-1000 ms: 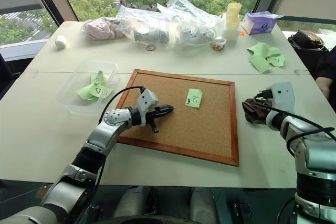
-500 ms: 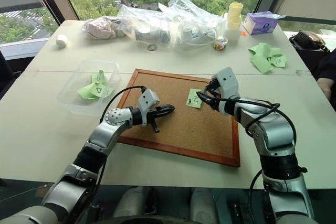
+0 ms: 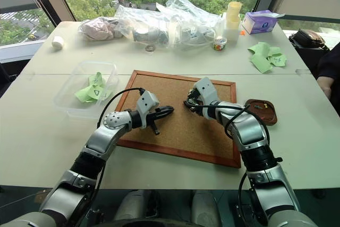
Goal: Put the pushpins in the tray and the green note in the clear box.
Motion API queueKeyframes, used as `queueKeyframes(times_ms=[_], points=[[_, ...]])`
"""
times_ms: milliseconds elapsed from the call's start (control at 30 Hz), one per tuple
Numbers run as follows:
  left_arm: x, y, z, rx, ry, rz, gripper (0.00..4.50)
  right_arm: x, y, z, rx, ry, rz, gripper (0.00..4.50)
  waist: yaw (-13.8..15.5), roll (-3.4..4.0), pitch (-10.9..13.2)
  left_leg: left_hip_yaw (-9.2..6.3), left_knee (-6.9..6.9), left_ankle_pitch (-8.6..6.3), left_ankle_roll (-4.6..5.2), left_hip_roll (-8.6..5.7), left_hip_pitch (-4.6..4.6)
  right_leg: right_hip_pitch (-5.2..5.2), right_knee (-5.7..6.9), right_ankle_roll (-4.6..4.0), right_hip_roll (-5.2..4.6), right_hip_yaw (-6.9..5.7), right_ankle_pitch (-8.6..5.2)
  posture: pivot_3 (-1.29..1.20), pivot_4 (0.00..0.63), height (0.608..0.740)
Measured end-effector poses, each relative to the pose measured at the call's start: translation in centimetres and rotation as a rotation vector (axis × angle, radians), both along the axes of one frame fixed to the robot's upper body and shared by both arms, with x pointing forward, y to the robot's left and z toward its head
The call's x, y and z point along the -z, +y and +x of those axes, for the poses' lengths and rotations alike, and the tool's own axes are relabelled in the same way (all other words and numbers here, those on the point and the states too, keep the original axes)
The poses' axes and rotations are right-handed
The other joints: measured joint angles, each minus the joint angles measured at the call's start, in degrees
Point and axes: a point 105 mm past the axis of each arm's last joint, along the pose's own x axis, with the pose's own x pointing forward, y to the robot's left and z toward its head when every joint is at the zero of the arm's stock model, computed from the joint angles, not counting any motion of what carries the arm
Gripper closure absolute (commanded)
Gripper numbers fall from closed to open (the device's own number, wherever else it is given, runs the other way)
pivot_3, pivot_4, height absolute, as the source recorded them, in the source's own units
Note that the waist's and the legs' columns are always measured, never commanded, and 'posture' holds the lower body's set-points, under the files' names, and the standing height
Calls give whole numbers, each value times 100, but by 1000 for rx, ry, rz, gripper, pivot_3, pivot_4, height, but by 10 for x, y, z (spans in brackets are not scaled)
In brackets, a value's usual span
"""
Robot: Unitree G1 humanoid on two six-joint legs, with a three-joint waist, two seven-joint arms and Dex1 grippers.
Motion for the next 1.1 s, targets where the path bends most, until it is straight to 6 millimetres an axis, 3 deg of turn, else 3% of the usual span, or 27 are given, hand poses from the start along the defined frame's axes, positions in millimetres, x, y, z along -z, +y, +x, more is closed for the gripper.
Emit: queueKeyframes(times_ms=[100,133,233,367,500,633,767,900,1100], points=[[0,1,-1,-1,2,3,4500,1,0,-1,-6,-8,-6,4409,-2,0,0,1,-1,0,-1,1,0,0,0,0,1,0,0,0,150,740],[0,2,-1,-1,2,4,4500,1,1,-2,-12,-11,-2,4467,-3,0,0,1,-1,1,-1,1,0,-1,0,0,1,0,0,0,150,740],[-2,8,-4,2,5,14,4500,-1,3,-3,-17,-11,-2,4467,-17,-2,2,2,-4,2,-3,3,-3,-8,1,0,1,1,0,0,150,740],[-13,45,-8,-26,49,25,4500,-7,4,-8,-34,-24,-20,4467,2,-2,17,4,-9,10,-18,6,-30,-43,6,-1,2,2,0,0,150,740],[-38,62,-4,-35,59,-27,4500,-32,10,-17,-95,-99,-28,4467,53,-14,39,3,-6,9,-16,0,-41,-47,4,0,-3,2,0,0,150,740],[-49,55,-1,1,44,-45,4500,-59,18,-26,-154,-172,-23,4467,41,-26,46,5,-6,8,-14,-4,-40,-44,0,1,-2,2,0,0,150,740],[-42,52,0,10,62,-42,4500,-61,18,-31,-166,-158,-26,4467,36,-29,48,10,-6,10,-17,-8,-39,-47,2,1,4,2,0,0,150,740],[-31,38,-2,49,101,-34,4500,-78,25,-35,-201,-209,-2,4467,39,-31,49,11,-6,10,-18,-9,-39,-46,2,1,4,2,0,0,150,740],[-17,33,-1,56,121,-17,4500,-78,25,-34,-191,-214,-1,4467,36,-34,51,11,-6,10,-18,-9,-39,-46,2,1,5,2,0,0,150,740]])
